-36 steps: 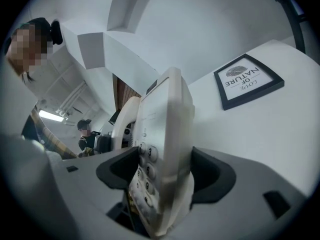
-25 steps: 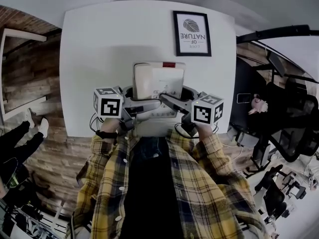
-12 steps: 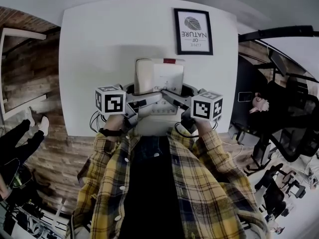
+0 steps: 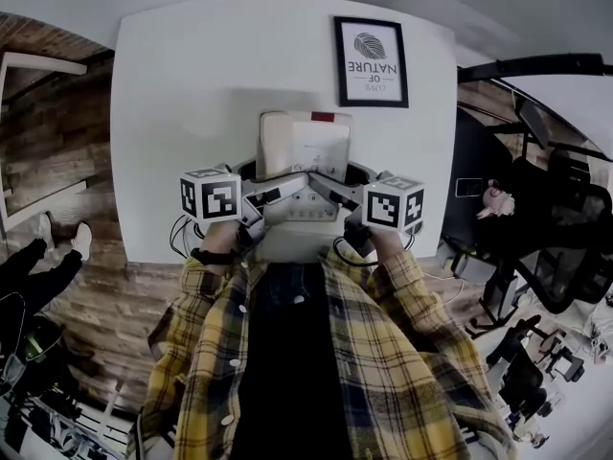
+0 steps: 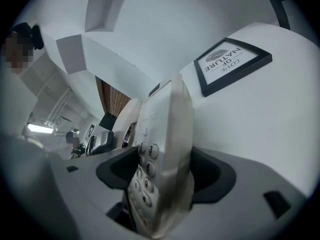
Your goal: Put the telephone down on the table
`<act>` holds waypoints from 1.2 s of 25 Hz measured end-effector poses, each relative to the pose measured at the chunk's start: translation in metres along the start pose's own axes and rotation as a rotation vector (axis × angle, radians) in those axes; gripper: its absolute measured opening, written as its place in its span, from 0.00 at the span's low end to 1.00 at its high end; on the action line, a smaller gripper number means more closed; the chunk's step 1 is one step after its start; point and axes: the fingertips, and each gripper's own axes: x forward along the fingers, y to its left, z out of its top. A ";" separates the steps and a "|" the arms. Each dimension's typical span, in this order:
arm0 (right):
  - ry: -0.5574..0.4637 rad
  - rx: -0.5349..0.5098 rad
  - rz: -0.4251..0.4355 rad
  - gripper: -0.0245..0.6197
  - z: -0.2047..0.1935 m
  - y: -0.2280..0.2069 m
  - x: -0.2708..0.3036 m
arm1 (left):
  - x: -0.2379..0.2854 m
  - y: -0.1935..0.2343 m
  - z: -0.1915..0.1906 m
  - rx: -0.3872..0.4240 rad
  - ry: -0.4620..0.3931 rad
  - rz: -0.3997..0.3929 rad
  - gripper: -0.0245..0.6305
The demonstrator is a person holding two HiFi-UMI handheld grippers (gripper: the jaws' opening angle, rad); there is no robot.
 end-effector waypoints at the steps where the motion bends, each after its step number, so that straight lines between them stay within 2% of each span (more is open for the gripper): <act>1: -0.001 0.003 -0.001 0.50 0.000 0.000 0.000 | 0.000 0.001 0.000 0.001 -0.002 0.007 0.77; 13: -0.006 -0.006 -0.036 0.50 -0.001 -0.003 -0.002 | -0.004 0.009 0.000 0.062 0.002 0.180 0.77; 17: 0.013 -0.026 -0.051 0.50 -0.006 -0.005 -0.003 | -0.003 0.012 -0.007 0.140 0.046 0.249 0.77; 20: 0.018 -0.039 -0.076 0.50 -0.008 -0.008 -0.003 | -0.006 0.013 -0.007 0.158 0.042 0.292 0.77; 23: 0.008 -0.030 -0.080 0.50 -0.007 -0.011 -0.003 | -0.013 0.009 0.004 0.154 -0.004 0.294 0.77; 30: 0.020 -0.068 -0.083 0.50 -0.002 -0.007 -0.001 | -0.012 0.011 0.000 0.150 -0.004 0.291 0.77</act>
